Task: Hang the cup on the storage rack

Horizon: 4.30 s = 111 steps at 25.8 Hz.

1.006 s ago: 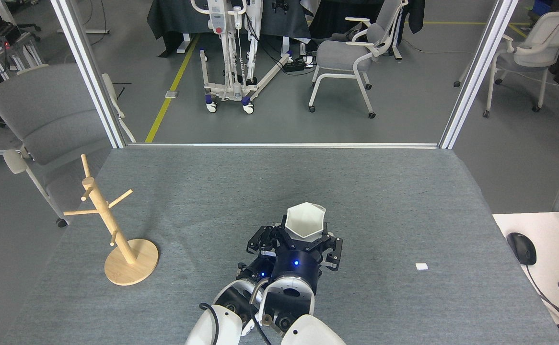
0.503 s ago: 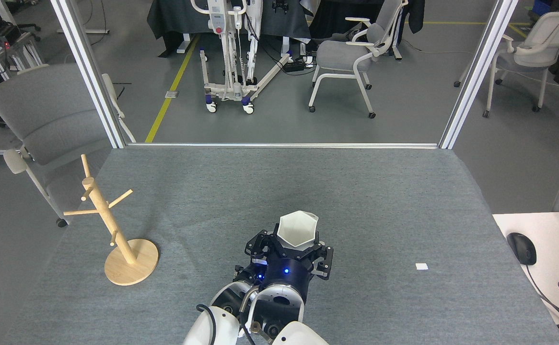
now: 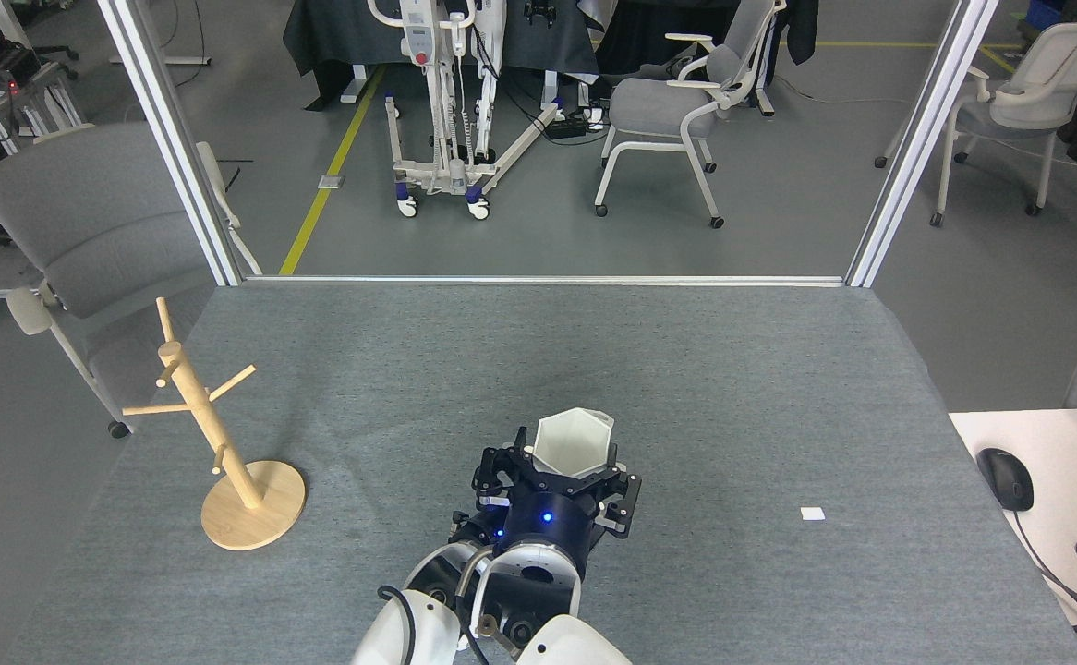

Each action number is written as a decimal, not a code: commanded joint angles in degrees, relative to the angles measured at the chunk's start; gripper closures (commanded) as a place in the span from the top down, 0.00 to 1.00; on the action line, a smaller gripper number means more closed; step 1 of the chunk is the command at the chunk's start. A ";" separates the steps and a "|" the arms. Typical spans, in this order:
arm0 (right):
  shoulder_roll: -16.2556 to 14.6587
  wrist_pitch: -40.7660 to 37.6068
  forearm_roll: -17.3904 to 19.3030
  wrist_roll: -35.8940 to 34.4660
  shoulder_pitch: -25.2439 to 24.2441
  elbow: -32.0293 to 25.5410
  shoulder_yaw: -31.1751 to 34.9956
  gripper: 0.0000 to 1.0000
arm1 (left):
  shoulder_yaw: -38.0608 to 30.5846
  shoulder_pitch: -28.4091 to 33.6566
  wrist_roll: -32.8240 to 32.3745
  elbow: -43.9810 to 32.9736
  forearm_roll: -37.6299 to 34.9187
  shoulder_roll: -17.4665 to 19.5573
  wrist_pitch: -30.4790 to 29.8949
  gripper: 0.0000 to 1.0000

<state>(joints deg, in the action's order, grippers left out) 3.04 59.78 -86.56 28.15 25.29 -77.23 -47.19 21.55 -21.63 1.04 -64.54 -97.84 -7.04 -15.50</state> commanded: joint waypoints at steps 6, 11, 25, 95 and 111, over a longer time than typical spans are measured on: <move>0.21 -1.06 0.34 -7.76 0.37 -0.11 0.34 0.99 | -0.01 0.27 -0.34 1.17 0.01 0.10 -0.32 0.00; 0.21 -1.06 1.83 -14.70 0.55 -0.20 0.43 0.98 | -0.36 2.82 -0.43 0.12 -0.16 0.53 0.03 0.00; -6.65 -21.72 7.01 -28.77 0.81 -1.08 21.61 0.98 | -19.88 25.67 0.28 -23.97 -0.25 13.45 0.12 0.00; -9.81 -61.36 3.85 -28.06 -17.73 -5.91 54.22 1.00 | -41.67 13.19 -5.26 -18.61 -19.76 12.49 6.36 0.98; -11.04 -61.45 4.11 -28.50 -15.45 -4.33 53.08 1.00 | -42.11 19.78 -1.31 -12.72 -14.93 12.14 5.66 0.98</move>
<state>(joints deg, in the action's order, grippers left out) -7.66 -1.62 -82.49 -0.53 9.28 -81.96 6.00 -20.63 -3.50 -1.71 -77.99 -115.42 5.12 -9.37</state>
